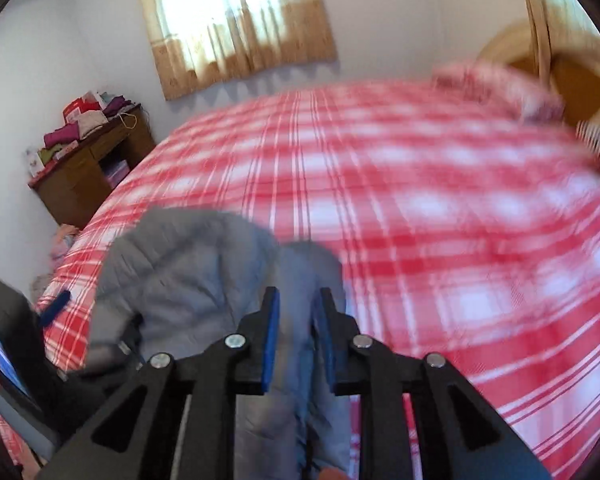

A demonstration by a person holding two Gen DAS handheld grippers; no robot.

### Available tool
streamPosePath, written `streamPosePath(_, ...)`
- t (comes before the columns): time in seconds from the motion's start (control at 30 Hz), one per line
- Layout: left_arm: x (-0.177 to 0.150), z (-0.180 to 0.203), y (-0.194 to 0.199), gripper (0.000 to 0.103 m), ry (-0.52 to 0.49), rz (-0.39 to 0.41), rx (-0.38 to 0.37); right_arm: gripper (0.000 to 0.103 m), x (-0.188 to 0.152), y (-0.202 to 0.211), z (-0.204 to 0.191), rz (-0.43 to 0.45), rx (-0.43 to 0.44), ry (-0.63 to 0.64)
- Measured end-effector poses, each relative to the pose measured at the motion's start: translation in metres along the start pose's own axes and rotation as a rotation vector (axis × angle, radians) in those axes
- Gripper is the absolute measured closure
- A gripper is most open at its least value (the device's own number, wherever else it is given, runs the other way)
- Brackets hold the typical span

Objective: Fold large clothes
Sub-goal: 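Release the sleeve with the left gripper while the right gripper grasps the jacket edge, then grasp the folded jacket with both grippers, pinching its edges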

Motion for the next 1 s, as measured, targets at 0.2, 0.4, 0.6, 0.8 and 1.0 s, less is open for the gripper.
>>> streamPosePath(0.2, 0.015, -0.026, -0.006, 0.007, 0.094, -0.003, 0.039, 0.08, -0.037, -0.061, -0.03, -0.093, 0.045, 0.012)
streamPosePath(0.4, -0.014, -0.019, -0.04, 0.007, 0.106, -0.112, 0.012, 0.084, -0.079, -0.072, -0.004, -0.071, 0.018, -0.024)
streamPosePath(0.6, -0.028, -0.007, -0.047, 0.005, 0.093, -0.102, 0.048, 0.084, -0.085, -0.073, 0.001, -0.062, 0.027, -0.03)
streamPosePath(0.8, -0.04, -0.006, -0.052, 0.003, 0.112, -0.113, 0.05, 0.084, -0.093, -0.075, -0.001, -0.056, 0.028, -0.029)
streamPosePath(1.0, -0.046, -0.007, -0.054, 0.002, 0.114, -0.122, 0.051, 0.084, -0.096, -0.076, -0.002, -0.051, 0.023, -0.034)
Point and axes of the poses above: each gripper's, at about its wrist camera, not at the fingertips, and y roughly against the way its jaws point, z to its right, x to its top, the point moved 10 cm from there along -y, roughly the way its jaws point, and after that the axes turned 15 degrees about z, right-handed, at the moved point
